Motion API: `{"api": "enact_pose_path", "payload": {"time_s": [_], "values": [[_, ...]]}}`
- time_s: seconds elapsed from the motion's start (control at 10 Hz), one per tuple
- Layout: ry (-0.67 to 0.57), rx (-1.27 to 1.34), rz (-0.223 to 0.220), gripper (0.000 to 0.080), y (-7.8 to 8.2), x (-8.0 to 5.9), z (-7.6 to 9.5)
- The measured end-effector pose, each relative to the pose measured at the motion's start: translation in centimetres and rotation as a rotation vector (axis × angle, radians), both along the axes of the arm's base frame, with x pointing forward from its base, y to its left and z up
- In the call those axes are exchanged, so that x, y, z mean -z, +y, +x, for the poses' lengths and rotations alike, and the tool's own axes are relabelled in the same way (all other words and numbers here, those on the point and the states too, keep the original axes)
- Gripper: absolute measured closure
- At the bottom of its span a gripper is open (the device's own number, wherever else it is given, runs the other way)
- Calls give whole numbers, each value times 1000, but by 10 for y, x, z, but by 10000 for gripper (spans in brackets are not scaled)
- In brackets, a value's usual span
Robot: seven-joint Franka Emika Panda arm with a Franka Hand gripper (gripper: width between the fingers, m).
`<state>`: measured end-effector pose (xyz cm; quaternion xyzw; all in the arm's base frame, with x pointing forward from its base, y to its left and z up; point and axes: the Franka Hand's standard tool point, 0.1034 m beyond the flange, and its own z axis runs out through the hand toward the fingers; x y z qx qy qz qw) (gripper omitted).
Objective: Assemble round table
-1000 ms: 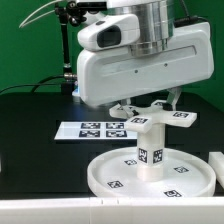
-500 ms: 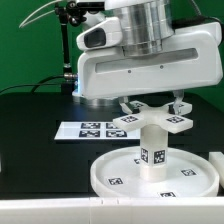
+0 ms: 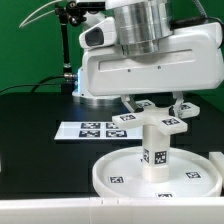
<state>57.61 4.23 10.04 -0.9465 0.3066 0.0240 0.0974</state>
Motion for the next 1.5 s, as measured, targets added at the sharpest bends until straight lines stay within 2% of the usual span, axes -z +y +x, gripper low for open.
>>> {"api": "enact_pose_path", "payload": {"time_s": [0.4, 1.5], "values": [[32, 343, 3, 350, 0, 0, 1], [124, 1253, 117, 350, 1, 1, 0]]}}
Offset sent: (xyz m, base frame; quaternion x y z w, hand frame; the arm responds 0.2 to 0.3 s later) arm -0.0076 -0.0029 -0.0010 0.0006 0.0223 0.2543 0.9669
